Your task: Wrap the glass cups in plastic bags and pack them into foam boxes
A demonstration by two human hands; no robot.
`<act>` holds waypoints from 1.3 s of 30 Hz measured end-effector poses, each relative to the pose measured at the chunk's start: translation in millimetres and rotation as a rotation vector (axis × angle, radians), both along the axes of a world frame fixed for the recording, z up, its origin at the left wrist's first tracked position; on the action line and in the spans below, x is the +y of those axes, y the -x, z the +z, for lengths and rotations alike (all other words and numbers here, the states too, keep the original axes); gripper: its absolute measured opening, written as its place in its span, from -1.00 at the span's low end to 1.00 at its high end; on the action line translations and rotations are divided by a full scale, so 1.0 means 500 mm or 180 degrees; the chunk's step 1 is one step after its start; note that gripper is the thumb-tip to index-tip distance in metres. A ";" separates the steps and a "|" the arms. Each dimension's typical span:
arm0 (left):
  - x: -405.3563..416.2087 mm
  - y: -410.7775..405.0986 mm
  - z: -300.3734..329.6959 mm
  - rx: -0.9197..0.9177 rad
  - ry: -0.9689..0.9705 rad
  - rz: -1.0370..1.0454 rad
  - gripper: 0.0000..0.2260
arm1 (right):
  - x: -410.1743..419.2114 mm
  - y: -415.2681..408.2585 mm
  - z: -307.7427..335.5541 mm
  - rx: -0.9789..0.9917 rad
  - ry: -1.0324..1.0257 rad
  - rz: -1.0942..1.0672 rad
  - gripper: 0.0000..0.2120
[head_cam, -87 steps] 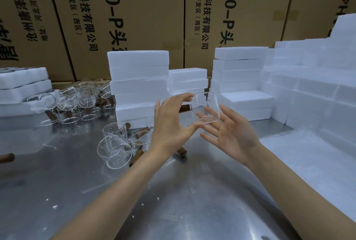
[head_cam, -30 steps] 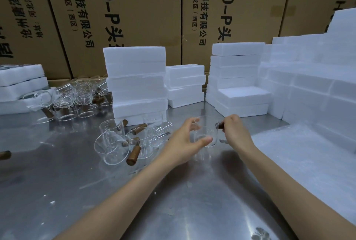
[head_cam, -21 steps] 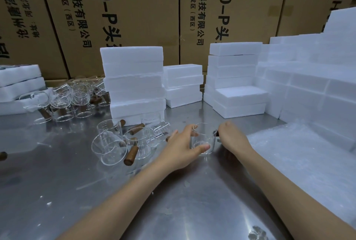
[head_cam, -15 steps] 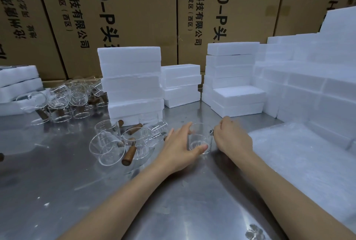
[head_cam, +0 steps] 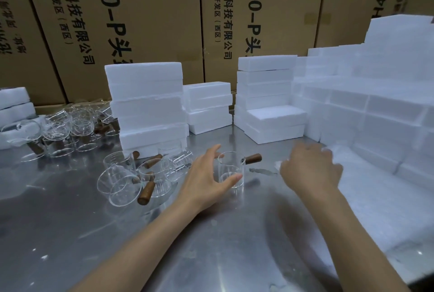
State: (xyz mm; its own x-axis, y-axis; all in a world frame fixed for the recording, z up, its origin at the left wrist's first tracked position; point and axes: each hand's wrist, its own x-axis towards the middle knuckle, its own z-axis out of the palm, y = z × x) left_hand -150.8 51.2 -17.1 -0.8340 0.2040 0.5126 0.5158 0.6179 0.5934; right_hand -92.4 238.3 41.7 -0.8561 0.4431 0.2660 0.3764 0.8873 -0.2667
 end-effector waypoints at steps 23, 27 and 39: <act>0.000 -0.012 0.005 0.0023 0.0105 -0.0035 -0.29 | 0.040 0.023 0.067 0.0977 0.0570 -0.0318 -0.85; 0.001 -0.013 0.005 0.0095 0.0078 -0.0028 -0.28 | 0.039 0.023 0.079 0.1172 0.0874 -0.0096 -0.80; 0.009 -0.047 0.035 0.1616 -0.0427 -0.0354 -0.42 | -0.040 0.060 0.111 0.1784 0.6247 0.1796 -0.65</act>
State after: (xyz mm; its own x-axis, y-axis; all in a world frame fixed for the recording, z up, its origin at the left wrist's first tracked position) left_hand -127.1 55.6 0.4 -0.4516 0.1818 0.8735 0.8164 0.4791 0.3224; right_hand -122.6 218.4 97.2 -0.9783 0.1802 0.1020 -0.1972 -0.6611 -0.7239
